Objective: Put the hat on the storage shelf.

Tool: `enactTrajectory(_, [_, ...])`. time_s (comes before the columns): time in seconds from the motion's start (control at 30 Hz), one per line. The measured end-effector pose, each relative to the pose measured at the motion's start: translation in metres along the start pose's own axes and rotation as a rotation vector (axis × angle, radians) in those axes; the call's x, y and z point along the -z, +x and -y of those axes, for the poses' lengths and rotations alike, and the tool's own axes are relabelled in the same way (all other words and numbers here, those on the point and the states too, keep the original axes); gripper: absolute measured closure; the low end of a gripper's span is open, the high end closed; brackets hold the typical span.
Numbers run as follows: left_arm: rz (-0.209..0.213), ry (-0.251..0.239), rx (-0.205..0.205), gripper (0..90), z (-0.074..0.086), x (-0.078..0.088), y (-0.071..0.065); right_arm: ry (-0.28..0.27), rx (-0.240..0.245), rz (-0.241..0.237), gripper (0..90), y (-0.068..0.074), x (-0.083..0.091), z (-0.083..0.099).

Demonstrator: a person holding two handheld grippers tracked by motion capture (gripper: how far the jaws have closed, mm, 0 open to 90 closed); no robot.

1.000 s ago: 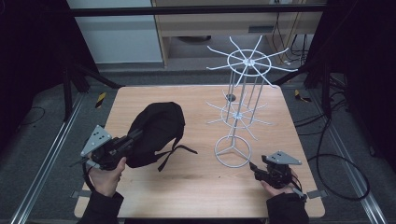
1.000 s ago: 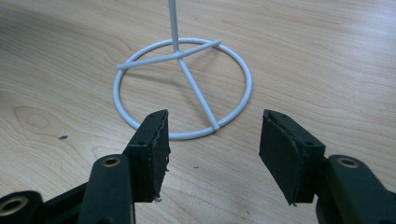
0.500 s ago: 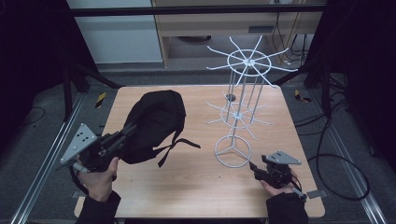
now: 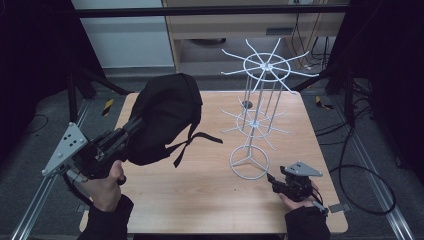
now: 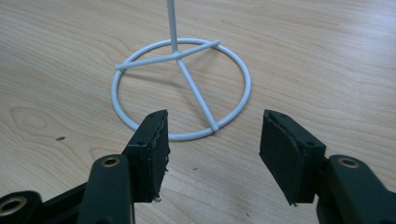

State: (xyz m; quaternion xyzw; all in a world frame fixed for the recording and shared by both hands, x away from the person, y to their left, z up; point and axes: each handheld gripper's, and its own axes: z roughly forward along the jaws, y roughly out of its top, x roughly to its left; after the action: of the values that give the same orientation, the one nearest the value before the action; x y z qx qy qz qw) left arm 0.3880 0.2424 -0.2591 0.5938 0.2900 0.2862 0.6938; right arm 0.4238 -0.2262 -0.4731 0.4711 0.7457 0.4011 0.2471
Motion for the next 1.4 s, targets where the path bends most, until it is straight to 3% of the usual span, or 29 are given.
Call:
enactTrajectory(0.77, [0.075,-0.128,0.018,85.8,-0.035,-0.021,-0.020,0.001,-0.003,-0.003,42.5,0.000,0.000,0.000])
enactTrajectory(1.4, [0.116,-0.087,0.032,85.8,-0.035,-0.061,-0.033,0.003,-0.015,-0.010,42.6,0.000,0.001,0.000])
